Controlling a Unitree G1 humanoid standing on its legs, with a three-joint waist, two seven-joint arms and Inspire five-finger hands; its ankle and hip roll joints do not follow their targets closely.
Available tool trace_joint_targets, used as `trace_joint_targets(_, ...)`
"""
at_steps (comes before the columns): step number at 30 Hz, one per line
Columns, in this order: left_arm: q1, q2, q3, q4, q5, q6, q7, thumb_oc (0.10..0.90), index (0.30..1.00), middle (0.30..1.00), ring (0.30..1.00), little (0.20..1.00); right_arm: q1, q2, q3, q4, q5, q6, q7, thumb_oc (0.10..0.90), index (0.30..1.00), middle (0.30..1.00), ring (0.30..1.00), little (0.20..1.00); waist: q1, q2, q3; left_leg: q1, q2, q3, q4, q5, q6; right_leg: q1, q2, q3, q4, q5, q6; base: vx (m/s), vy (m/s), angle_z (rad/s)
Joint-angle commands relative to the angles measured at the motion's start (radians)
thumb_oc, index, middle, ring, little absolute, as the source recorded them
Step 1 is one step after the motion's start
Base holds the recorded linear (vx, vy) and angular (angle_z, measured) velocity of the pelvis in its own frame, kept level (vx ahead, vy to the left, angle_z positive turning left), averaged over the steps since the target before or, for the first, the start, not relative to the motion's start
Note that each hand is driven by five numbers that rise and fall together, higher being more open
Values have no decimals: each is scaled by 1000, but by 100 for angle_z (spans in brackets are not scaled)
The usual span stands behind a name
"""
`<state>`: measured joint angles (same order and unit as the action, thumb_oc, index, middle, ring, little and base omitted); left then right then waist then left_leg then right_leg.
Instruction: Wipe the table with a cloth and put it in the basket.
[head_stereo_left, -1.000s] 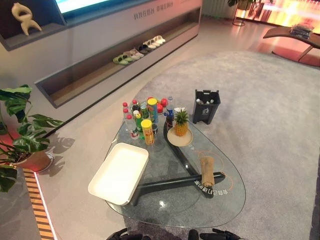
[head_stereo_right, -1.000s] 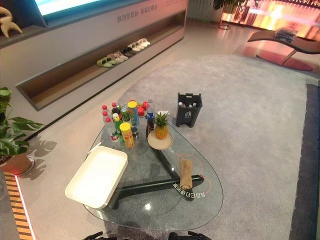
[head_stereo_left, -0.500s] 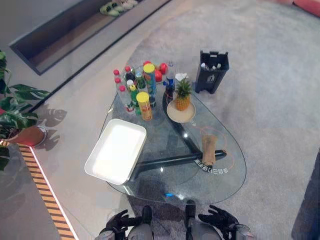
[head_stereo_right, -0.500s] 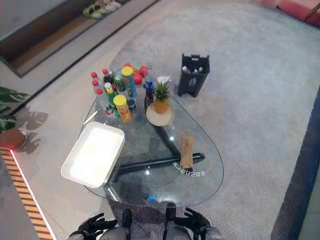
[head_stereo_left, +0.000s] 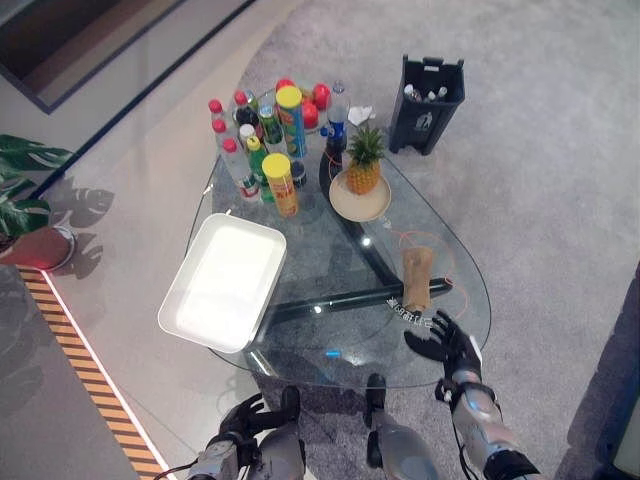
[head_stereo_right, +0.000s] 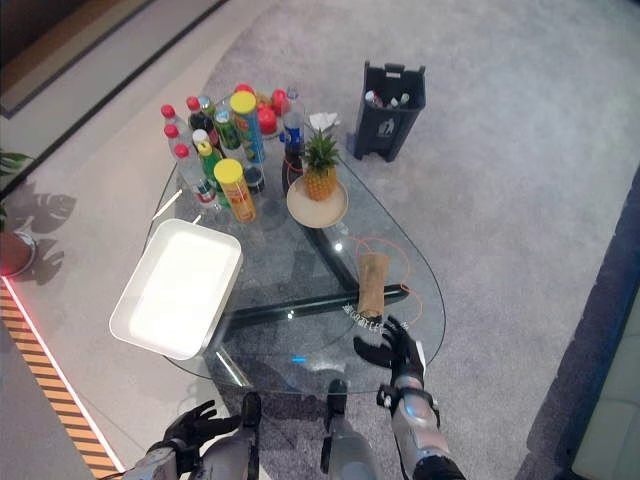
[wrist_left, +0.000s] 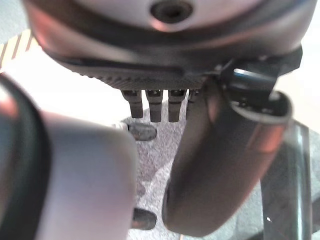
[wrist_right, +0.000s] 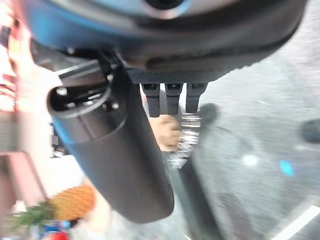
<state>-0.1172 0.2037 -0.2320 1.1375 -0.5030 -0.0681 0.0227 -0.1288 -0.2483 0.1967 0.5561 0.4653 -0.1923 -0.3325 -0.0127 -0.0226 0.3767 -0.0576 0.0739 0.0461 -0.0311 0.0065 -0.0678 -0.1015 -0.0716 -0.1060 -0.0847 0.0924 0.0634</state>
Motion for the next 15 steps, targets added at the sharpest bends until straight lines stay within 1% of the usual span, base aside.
trace_joint_targets(1, 33, -21, -30, 28, -45, -14, 30, 800, 900, 900, 900, 900, -18, -35, 5, -179, -74, -6, -136, 800, 900, 900, 900, 900, -30, -17, 10, -105, -68, 11, 75, 10, 58, -66, -3, 35, 94, -19, -5, 0, 0, 0)
trace_joint_targets(4, 28, -23, -32, 23, -61, -23, 30, 800, 900, 900, 900, 900, -28, -36, 4, -263, -109, -1, -192, 800, 900, 900, 900, 900, -35, -16, 36, -136, -70, 18, 100, 8, 61, -96, -4, 38, 113, -19, -7, -45, 32, 1)
trace_joint_targets(6, 19, -25, -35, 13, -72, -28, 32, 800, 900, 900, 900, 900, -43, -37, 6, -310, -134, -11, -232, 800, 900, 900, 900, 900, -37, -13, 61, -163, -73, 23, 119, 9, 62, -123, -4, 35, 133, -21, -9, -60, 35, -2)
trace_joint_targets(9, 5, -30, -47, 0, -102, -39, 33, 800, 900, 900, 900, 900, -75, -43, 14, -353, -173, -30, -278, 800, 900, 900, 900, 900, -38, -6, 94, -199, -77, 29, 143, 9, 62, -164, -3, 26, 166, -27, -12, -57, 50, 0)
trace_joint_targets(13, -9, -31, -53, -22, -137, -43, 29, 800, 900, 900, 900, 900, -125, -50, 17, -386, -212, -36, -341, 800, 900, 900, 900, 900, -40, 4, 137, -246, -86, 37, 185, 5, 59, -206, -7, 16, 199, -32, -16, -52, 66, -2)
trace_joint_targets(15, -11, -32, -56, -30, -149, -42, 31, 800, 900, 900, 900, 900, -138, -50, 18, -391, -216, -34, -359, 800, 900, 900, 900, 900, -40, 6, 143, -268, -89, 40, 202, 0, 59, -225, -10, 16, 206, -32, -16, -15, 49, 0)
